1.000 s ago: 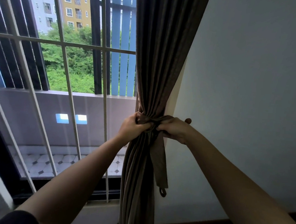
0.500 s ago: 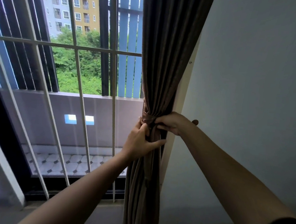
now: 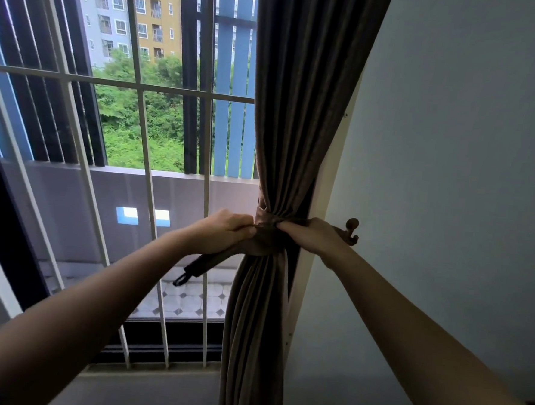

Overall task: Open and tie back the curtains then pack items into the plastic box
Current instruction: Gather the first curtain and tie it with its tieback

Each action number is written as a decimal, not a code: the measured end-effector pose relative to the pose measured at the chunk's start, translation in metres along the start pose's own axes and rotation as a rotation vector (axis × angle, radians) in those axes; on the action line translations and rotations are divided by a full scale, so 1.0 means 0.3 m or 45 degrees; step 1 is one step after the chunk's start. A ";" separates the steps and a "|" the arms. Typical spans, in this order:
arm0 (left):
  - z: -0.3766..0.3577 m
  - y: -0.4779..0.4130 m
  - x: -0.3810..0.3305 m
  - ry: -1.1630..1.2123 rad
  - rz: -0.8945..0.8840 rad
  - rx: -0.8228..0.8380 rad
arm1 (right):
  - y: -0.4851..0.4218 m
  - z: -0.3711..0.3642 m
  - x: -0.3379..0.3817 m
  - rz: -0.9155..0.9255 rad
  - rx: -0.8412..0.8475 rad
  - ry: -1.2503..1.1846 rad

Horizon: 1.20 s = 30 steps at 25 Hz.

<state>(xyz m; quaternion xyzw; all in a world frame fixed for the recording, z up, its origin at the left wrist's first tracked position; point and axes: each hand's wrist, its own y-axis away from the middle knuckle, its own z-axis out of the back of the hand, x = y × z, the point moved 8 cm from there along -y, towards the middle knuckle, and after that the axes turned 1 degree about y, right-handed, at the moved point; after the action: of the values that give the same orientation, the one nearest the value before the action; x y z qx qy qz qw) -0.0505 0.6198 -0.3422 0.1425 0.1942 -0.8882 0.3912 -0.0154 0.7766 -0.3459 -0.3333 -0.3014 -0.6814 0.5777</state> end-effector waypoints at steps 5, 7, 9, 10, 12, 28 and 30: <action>-0.001 0.030 0.014 0.587 0.043 0.031 | 0.087 0.015 -0.004 0.105 -0.010 0.064; -0.010 0.030 0.015 0.660 0.079 0.043 | 0.104 0.024 -0.003 0.144 -0.068 0.084; -0.001 0.036 0.011 0.451 0.060 0.026 | 0.123 0.017 0.000 0.181 -0.088 0.000; 0.008 0.038 0.006 0.340 0.040 0.008 | 0.131 0.013 0.003 0.196 -0.099 -0.055; 0.020 0.046 -0.005 0.226 -0.009 0.006 | 0.139 0.008 0.002 0.202 -0.154 -0.134; 0.020 -0.005 0.099 0.480 0.030 -0.118 | -0.029 -0.013 0.131 0.094 -0.518 0.113; 0.015 -0.021 0.121 0.542 0.021 -0.098 | -0.058 -0.019 0.135 0.034 -0.541 0.141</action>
<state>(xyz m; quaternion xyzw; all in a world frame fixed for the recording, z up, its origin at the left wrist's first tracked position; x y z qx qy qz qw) -0.0795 0.5985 -0.3512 0.3134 0.3050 -0.8269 0.3536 -0.0377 0.7510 -0.3173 -0.4137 -0.1146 -0.7391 0.5191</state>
